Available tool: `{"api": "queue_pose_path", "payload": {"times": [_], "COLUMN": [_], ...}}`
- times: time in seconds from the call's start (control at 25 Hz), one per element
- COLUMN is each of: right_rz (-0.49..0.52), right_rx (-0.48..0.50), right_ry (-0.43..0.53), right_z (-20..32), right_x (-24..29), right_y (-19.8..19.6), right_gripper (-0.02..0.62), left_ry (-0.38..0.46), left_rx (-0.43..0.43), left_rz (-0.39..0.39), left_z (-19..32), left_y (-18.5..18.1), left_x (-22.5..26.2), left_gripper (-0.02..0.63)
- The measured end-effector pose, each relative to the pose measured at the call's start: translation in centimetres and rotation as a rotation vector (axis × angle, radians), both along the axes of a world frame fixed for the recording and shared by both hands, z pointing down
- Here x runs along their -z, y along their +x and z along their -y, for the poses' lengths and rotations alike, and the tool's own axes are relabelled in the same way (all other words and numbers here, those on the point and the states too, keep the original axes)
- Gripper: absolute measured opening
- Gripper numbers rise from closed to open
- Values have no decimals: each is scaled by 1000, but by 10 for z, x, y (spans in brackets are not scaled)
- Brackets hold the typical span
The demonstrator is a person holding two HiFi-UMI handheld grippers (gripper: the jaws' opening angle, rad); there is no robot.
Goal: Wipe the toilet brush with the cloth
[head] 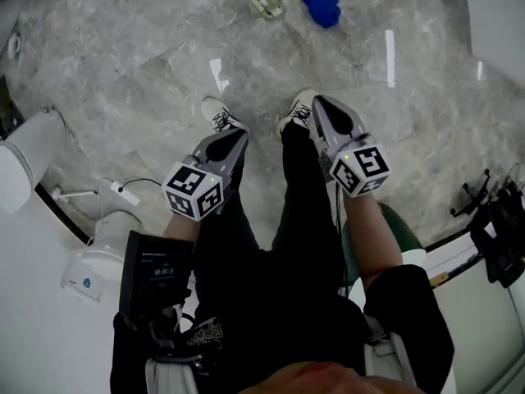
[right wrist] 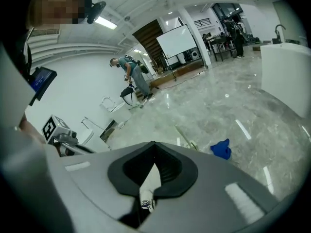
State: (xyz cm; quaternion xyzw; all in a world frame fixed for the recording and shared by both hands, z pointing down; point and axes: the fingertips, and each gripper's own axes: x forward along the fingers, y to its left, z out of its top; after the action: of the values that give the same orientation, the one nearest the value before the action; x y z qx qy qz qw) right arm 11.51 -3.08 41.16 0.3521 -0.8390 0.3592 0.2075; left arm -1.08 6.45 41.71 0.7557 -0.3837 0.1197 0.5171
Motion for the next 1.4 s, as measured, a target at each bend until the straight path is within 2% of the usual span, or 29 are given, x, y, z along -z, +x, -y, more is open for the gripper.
{"api": "queue_pose_path", "payload": {"times": [0.12, 0.24, 0.28, 0.36, 0.48, 0.6, 0.68, 0.76, 0.84, 0.92, 1.04, 1.16, 1.28, 1.4], "right_rz": [-9, 3, 10, 29, 42, 54, 87, 125, 140, 145, 162, 179, 191, 201], "right_rx": [-4, -8, -4, 14, 77, 143, 168, 182, 186, 193, 203, 151, 104, 57], "right_ry": [38, 15, 22, 112, 276, 327, 349, 356, 350, 342, 319, 294, 294, 306], "right_z": [-15, -51, -62, -61, -48, -81, -93, -98, -111, -119, -110, -113, -123, -123], "right_x": [83, 157, 182, 236, 302, 344, 366, 386, 407, 417, 401, 393, 407, 414], "right_y": [-11, -10, -10, -15, -15, -1, 7, 11, 7, 11, 48, 84, 77, 68], "right_gripper": [3, 3, 3, 3, 3, 3, 3, 3, 3, 3, 2, 3, 2, 2], "left_ry": [49, 59, 79, 182, 334, 377, 402, 420, 420, 415, 412, 412, 440, 468], "left_rx": [-34, -83, -97, -109, -69, 32, 122, 201, 253, 273, 261, 209, 153, 133], "left_rz": [-11, -13, 0, 44, 113, 148, 136, 87, 25, 0, 40, 53, 61, 58], "left_z": [0, -23, -30, -19, 8, -21, -35, -42, -56, -64, -55, -49, -50, -47], "left_y": [-2, 8, 10, 6, 5, 15, 20, 20, 15, 22, 63, 95, 84, 67], "left_x": [80, 155, 180, 227, 285, 327, 349, 370, 393, 403, 387, 381, 402, 416], "left_gripper": [23, 21, 21, 21, 21, 21, 18, 18, 18, 17, 15, 15, 15, 15]}}
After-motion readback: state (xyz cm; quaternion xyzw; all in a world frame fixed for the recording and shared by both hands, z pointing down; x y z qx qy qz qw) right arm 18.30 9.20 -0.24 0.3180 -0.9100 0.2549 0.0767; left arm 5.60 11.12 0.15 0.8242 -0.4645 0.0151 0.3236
